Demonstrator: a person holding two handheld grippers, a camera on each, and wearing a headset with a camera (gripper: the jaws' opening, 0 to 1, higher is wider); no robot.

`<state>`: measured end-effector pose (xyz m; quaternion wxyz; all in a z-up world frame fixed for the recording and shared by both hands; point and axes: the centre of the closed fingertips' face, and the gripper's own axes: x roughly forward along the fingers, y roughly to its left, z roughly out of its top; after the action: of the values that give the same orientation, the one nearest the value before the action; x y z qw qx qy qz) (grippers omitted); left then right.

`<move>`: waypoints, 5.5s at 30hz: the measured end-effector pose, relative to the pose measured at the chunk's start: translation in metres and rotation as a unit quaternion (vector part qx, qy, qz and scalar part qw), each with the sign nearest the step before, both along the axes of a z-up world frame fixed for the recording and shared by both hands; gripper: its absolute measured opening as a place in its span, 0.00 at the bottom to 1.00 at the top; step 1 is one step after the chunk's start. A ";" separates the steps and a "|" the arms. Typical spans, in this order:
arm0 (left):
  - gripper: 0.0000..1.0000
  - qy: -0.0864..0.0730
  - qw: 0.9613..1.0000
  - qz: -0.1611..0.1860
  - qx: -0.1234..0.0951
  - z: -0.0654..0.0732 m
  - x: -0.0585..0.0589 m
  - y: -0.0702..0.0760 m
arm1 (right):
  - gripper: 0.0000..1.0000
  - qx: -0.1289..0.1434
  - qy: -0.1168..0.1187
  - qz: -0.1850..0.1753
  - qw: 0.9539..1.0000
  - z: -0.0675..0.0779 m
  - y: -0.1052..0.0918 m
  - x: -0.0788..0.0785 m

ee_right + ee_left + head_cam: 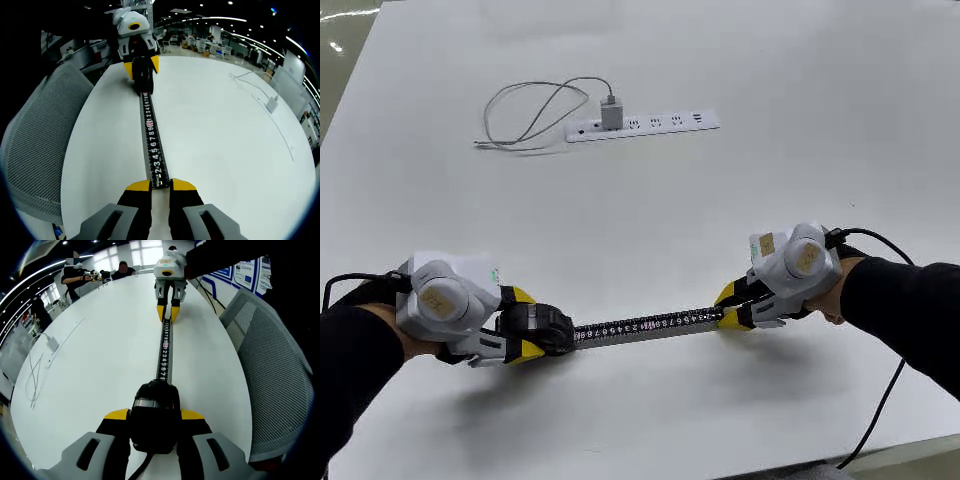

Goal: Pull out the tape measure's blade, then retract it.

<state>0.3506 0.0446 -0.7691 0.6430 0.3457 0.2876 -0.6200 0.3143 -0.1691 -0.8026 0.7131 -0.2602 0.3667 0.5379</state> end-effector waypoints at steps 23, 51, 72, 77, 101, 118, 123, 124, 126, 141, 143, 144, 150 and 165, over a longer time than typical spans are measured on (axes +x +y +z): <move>0.31 -0.002 1.000 0.001 0.010 0.000 0.000 -0.001 | 0.08 -0.001 -0.001 0.001 1.000 0.000 -0.018 -0.002; 0.31 -0.002 1.000 0.000 0.009 0.001 -0.002 -0.001 | 0.08 -0.001 0.005 -0.009 1.000 0.002 -0.029 -0.005; 0.32 0.009 1.000 -0.002 0.013 0.000 0.001 -0.003 | 0.12 -0.040 0.014 0.010 0.999 -0.004 -0.032 -0.004; 0.32 0.008 1.000 -0.011 0.023 -0.001 0.000 -0.002 | 0.12 -0.044 0.008 0.015 0.999 -0.005 -0.033 -0.004; 0.36 0.039 0.999 0.007 0.028 0.010 -0.002 0.014 | 0.29 -0.039 -0.008 0.019 0.999 0.014 -0.029 -0.002; 0.70 0.058 0.996 0.063 -0.012 0.027 -0.006 0.027 | 0.53 -0.002 -0.018 -0.080 0.997 0.045 -0.042 -0.009; 0.71 0.071 0.993 0.092 -0.025 0.029 -0.014 0.032 | 0.57 0.011 -0.024 -0.103 0.994 0.055 -0.043 -0.009; 0.74 0.061 0.992 0.104 -0.032 0.029 -0.011 0.033 | 0.59 0.018 -0.026 -0.114 0.993 0.058 -0.043 -0.009; 0.78 0.070 0.987 0.136 -0.054 0.029 -0.011 0.034 | 0.61 0.048 -0.033 -0.157 0.986 0.065 -0.045 -0.006; 0.92 0.067 0.957 0.246 -0.138 0.052 -0.007 0.055 | 0.72 0.082 -0.077 -0.236 0.965 0.085 -0.073 -0.024; 0.91 0.060 0.955 0.253 -0.145 0.053 -0.007 0.059 | 0.74 0.083 -0.092 -0.248 0.961 0.088 -0.077 -0.024; 0.92 0.060 0.952 0.261 -0.149 0.052 -0.007 0.061 | 0.75 0.094 -0.102 -0.256 0.957 0.092 -0.078 -0.023; 0.99 0.071 0.926 0.330 -0.166 0.048 -0.008 0.078 | 0.86 0.116 -0.116 -0.284 0.945 0.099 -0.083 -0.031; 0.99 -0.016 0.915 0.361 -0.182 0.058 -0.018 0.115 | 0.99 0.104 -0.121 -0.321 0.934 0.094 -0.107 -0.070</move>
<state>0.3327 0.1599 -0.7106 0.8792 0.1053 0.2651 -0.3817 0.2440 -0.2762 -0.7090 0.9095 -0.1164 0.2841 0.2803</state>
